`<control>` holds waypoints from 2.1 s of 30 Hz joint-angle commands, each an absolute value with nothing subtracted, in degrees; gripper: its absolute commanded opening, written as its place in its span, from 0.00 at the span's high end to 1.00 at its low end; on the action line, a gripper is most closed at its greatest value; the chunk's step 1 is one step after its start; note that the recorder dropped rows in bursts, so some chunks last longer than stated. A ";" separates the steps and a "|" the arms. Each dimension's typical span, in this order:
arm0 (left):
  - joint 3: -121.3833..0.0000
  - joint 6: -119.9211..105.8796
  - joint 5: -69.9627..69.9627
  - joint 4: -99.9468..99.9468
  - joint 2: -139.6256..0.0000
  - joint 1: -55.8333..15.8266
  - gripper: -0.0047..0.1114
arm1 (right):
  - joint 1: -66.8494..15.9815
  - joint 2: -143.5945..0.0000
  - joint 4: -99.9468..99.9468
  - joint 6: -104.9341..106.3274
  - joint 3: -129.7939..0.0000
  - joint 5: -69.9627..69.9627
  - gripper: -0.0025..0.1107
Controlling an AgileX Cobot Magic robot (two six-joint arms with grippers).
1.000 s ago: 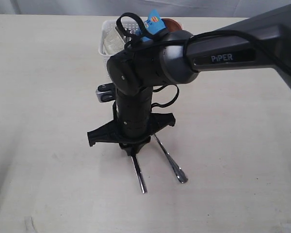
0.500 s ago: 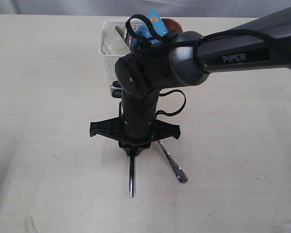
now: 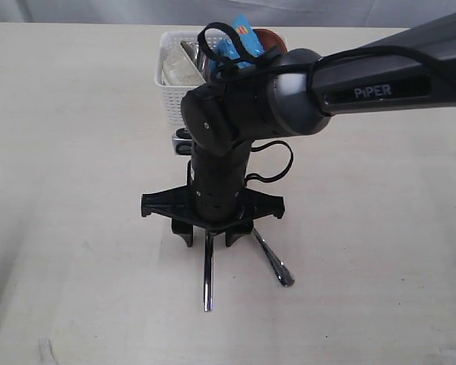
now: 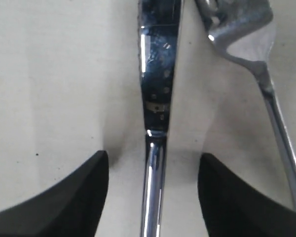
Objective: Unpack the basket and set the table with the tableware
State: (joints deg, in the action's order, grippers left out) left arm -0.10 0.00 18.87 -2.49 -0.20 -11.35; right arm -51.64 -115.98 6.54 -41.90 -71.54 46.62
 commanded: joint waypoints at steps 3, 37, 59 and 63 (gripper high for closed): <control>0.00 0.00 18.70 -2.76 0.00 -11.21 0.96 | -49.14 -111.78 5.97 -36.68 -75.62 53.28 0.51; 0.00 0.00 18.70 -2.76 0.00 -11.21 0.96 | -42.26 -114.90 3.13 -9.28 -68.90 44.82 0.56; 0.00 0.00 18.70 -2.76 0.00 -11.21 0.96 | -42.35 -114.88 10.95 -16.48 -68.90 45.96 0.98; 0.00 0.00 18.70 -2.76 0.00 -11.21 0.96 | -42.35 -114.88 11.24 -19.22 -68.90 46.74 0.98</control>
